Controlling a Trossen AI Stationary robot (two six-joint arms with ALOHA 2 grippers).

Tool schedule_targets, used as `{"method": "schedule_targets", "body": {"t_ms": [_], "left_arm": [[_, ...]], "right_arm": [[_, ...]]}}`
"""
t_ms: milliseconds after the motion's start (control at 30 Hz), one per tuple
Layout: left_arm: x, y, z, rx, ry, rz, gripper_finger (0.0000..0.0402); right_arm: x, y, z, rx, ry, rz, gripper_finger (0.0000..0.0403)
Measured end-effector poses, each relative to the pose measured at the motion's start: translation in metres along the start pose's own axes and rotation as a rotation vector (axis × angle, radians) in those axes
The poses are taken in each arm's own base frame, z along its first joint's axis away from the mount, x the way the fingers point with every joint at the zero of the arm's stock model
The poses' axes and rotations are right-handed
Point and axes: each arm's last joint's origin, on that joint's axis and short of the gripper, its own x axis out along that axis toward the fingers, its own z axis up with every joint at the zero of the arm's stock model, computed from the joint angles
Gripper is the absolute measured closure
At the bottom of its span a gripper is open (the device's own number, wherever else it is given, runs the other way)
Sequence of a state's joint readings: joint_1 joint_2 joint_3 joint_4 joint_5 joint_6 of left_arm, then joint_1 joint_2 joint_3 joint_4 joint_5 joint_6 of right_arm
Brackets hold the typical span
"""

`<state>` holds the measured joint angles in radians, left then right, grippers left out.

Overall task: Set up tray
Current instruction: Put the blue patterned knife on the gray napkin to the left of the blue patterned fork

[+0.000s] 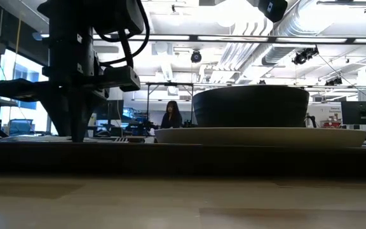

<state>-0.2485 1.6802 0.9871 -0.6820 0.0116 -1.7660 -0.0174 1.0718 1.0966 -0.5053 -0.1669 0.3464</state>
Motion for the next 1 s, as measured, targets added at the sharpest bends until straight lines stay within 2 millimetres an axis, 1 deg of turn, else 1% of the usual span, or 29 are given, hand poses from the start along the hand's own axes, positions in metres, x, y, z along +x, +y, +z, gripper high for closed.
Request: {"method": "schedule_targets", "body": {"t_ms": [133, 367, 633, 733, 933, 1000], "left_arm": [[-0.0002, -0.001, -0.0002, 0.008, 0.001, -0.01, 0.034], [-0.0005, -0.0014, -0.0002, 0.009, 0.001, -0.016, 0.0298], [-0.0007, -0.0028, -0.0005, 0.008, 0.003, -0.031, 0.0293], [-0.0006, -0.0021, -0.0003, 0.0, 0.002, -0.023, 0.0301], [-0.0007, -0.0007, 0.0, -0.046, -0.002, -0.009, 0.0343], [-0.0007, -0.0007, 0.0, -0.048, -0.002, -0.009, 0.0352]], "right_arm": [[0.0, 0.0, 0.0, 0.0, 0.0, 0.0, 0.0263], [0.0, -0.0002, -0.0006, -0.007, 0.006, -0.002, 0.0263], [0.0, -0.0003, -0.0007, -0.007, 0.007, -0.003, 0.0263], [0.0, -0.0002, -0.0007, -0.007, 0.007, -0.003, 0.0263], [0.0, -0.0002, -0.0007, -0.007, 0.007, -0.003, 0.0263], [0.0, -0.0003, -0.0007, -0.007, 0.007, -0.003, 0.0263]]}}
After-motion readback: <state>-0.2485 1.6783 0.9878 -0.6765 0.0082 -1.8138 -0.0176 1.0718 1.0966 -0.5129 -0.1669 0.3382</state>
